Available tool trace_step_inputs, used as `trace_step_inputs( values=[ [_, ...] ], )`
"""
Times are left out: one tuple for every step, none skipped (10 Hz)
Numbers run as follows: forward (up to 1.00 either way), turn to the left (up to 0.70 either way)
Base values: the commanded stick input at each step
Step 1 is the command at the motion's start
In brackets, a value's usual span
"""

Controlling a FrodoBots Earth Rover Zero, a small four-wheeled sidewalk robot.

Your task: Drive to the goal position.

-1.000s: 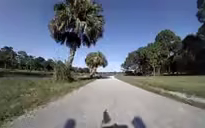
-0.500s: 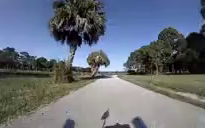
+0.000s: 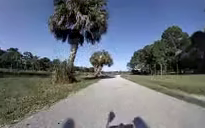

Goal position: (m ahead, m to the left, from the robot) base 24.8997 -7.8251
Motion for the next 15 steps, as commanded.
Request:
trace_step_inputs(
  values=[
    [0.70,0.00],
    [0.70,0.00],
    [0.70,0.00],
    [0.70,0.00],
    [0.70,0.00],
    [0.70,0.00],
    [0.70,0.00],
    [0.70,0.00],
    [0.70,0.00],
    [0.70,0.00],
    [0.70,0.00],
    [0.70,0.00],
    [0.70,0.00],
    [0.70,0.00],
    [0.70,0.00]
  ],
)
